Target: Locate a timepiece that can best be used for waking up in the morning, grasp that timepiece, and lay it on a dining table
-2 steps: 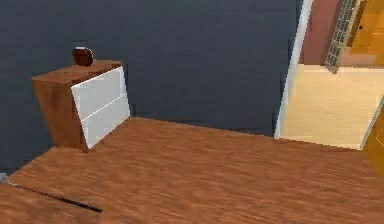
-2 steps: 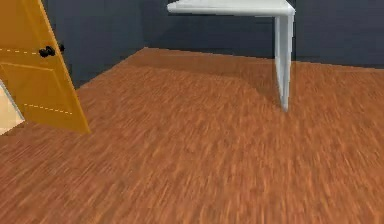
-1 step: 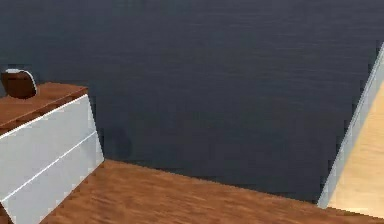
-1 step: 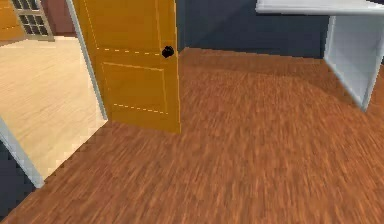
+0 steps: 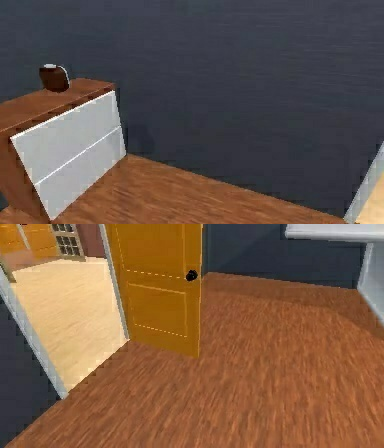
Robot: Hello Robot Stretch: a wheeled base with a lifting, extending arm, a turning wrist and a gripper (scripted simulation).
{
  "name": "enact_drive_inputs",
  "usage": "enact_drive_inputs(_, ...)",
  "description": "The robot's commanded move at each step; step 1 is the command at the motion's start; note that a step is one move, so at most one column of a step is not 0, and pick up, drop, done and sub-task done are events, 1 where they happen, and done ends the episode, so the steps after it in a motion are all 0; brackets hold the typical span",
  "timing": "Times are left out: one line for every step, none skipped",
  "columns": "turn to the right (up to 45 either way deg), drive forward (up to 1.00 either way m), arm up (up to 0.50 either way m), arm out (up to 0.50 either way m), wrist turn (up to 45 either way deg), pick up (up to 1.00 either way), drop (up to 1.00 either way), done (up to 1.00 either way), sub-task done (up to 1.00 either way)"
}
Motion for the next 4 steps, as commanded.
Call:
enact_drive_inputs(0.0, 0.25, 0.0, 0.0, 0.0, 0.0, 0.0, 0.0, 0.0)
enact_drive_inputs(-39.0, 0.0, 0.0, 0.0, 0.0, 0.0, 0.0, 0.0, 0.0)
enact_drive_inputs(0.0, 0.75, 0.0, 0.0, 0.0, 0.0, 0.0, 0.0, 0.0)
enact_drive_inputs(-45.0, 0.0, 0.0, 0.0, 0.0, 0.0, 0.0, 0.0, 0.0)
